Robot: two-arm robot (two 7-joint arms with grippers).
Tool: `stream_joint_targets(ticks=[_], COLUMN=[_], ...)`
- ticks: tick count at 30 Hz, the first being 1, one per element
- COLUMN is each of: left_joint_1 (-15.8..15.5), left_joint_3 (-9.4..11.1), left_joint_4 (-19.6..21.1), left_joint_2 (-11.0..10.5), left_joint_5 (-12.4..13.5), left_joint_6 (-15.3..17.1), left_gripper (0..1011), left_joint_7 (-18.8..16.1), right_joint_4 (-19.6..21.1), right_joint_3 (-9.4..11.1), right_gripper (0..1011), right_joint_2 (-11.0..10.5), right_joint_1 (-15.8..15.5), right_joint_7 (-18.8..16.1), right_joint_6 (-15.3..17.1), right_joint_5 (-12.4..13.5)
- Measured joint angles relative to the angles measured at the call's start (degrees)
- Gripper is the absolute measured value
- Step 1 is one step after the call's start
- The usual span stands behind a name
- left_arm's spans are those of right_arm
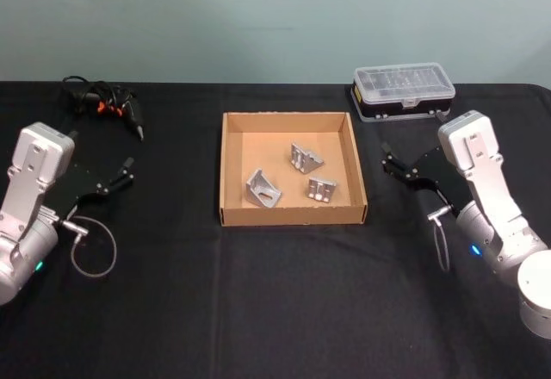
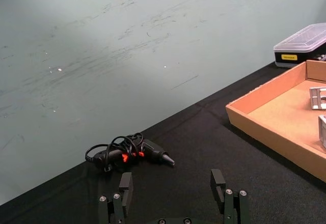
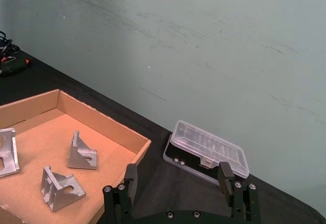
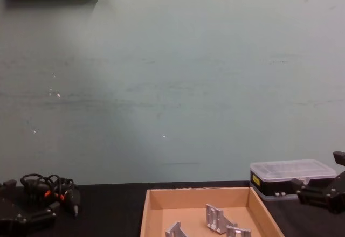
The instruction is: Use one hand to pick up the angle iron from the table and place it into the box.
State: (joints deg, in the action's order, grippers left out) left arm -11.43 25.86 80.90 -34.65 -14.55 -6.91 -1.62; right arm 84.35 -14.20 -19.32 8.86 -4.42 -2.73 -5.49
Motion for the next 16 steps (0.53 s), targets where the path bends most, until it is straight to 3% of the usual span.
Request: stream_joint_targets(ticks=[16], left_joint_1=[0.00], left_joint_3=[0.00], left_joint_4=[0.00], left_joint_2=[0.00], left_joint_5=[0.00], left_joint_6=[0.00], left_gripper=[1000], left_joint_7=[0.00], right_joint_4=[-0.01], right_joint_3=[-0.14], right_gripper=[1004], right_joint_2=[-0.06], right_joint_1=[0.10], right_joint_7=[-0.07], right_joint_6=[0.16], right_joint_5=[0.04])
